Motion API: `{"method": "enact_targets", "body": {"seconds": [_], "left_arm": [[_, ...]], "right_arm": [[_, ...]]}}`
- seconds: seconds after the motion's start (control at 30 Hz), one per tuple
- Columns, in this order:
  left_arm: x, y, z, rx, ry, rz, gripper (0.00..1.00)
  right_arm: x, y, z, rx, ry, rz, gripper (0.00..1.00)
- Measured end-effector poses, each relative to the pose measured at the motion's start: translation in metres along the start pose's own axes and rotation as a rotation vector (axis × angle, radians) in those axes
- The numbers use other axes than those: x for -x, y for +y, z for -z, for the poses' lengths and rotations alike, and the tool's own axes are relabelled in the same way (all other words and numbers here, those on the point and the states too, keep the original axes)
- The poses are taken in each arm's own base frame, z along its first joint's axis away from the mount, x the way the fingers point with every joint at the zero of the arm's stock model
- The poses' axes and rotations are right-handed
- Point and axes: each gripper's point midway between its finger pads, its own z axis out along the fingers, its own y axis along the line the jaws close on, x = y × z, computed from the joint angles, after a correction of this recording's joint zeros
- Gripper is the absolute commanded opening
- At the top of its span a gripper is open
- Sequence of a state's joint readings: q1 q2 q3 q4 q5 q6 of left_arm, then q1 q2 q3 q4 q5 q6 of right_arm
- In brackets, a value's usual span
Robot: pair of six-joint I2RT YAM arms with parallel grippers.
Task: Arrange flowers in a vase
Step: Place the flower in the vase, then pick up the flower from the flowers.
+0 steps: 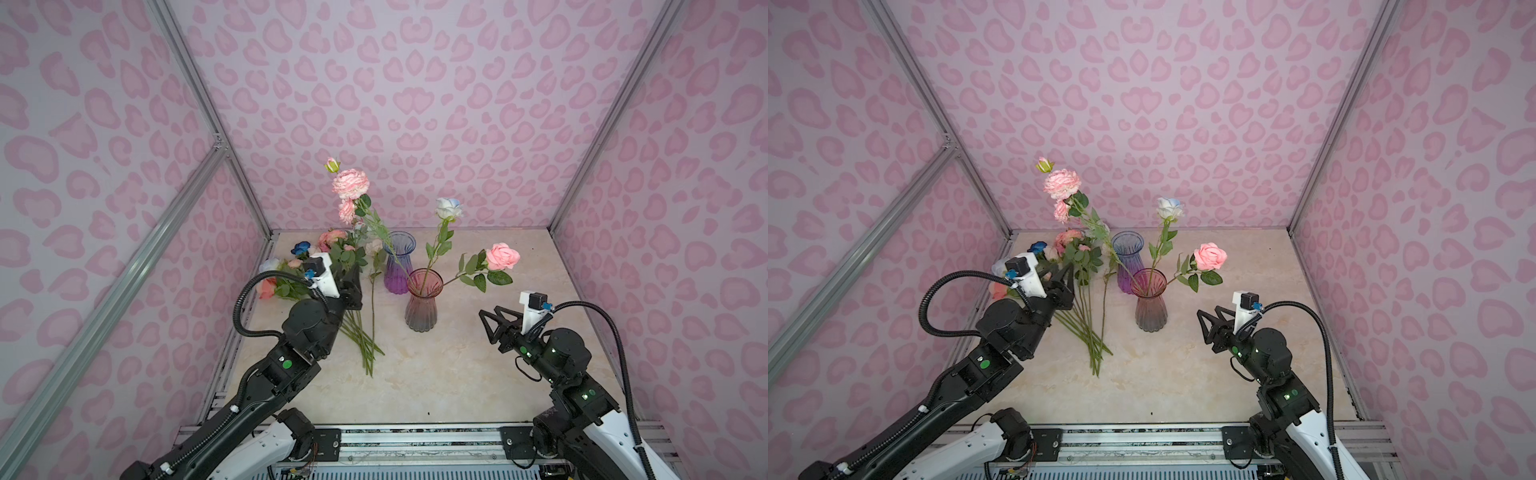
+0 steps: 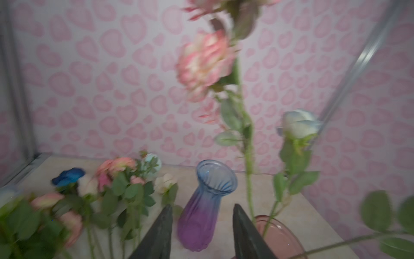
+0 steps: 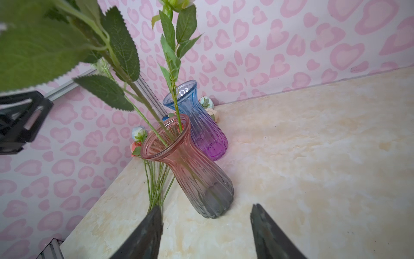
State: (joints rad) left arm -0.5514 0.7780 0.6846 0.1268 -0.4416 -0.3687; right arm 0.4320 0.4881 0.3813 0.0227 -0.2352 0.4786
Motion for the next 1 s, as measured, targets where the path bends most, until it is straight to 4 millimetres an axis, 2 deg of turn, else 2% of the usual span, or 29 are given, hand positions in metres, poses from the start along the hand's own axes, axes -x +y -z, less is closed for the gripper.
{"method": "enact_targets", "body": {"seconds": [0.07, 0.1, 0.13, 0.2, 0.3, 0.4, 0.53, 0.63, 0.8, 0.83, 1.0], "left_arm": [[-0.029, 0.060, -0.012, 0.178, 0.090, 0.066, 0.46], [-0.047, 0.083, -0.020, 0.243, 0.155, 0.092, 0.46], [-0.063, 0.097, -0.027, 0.280, 0.214, 0.114, 0.46], [-0.099, 0.111, -0.047, 0.315, 0.371, 0.158, 0.37], [-0.127, 0.107, -0.082, 0.283, 0.516, 0.186, 0.37], [-0.144, 0.102, -0.116, 0.261, 0.596, 0.197, 0.41], [-0.160, 0.097, -0.163, 0.232, 0.662, 0.201, 0.40], [-0.179, 0.097, -0.187, 0.223, 0.723, 0.215, 0.38], [-0.198, 0.101, -0.199, 0.241, 0.788, 0.203, 0.37], [-0.201, 0.100, -0.199, 0.239, 0.798, 0.203, 0.34], [-0.221, 0.095, -0.198, 0.233, 0.866, 0.172, 0.28]], "right_arm": [[-0.002, -0.002, -0.003, -0.007, 0.006, -0.002, 0.64], [-0.003, -0.004, -0.005, -0.012, 0.008, -0.003, 0.64], [-0.004, -0.005, -0.007, -0.014, 0.012, -0.005, 0.64], [-0.005, -0.005, -0.010, -0.016, 0.016, -0.011, 0.64], [-0.006, -0.006, -0.012, -0.017, 0.018, -0.011, 0.64], [-0.006, -0.009, -0.011, -0.027, 0.008, -0.010, 0.65], [-0.009, -0.013, -0.010, -0.040, 0.005, -0.010, 0.65], [-0.008, -0.014, -0.010, -0.047, 0.004, -0.002, 0.65], [-0.007, -0.018, -0.011, -0.069, 0.005, 0.018, 0.65], [-0.007, -0.018, -0.011, -0.071, 0.005, 0.021, 0.65], [-0.011, -0.022, -0.015, -0.082, 0.022, 0.029, 0.65]]}}
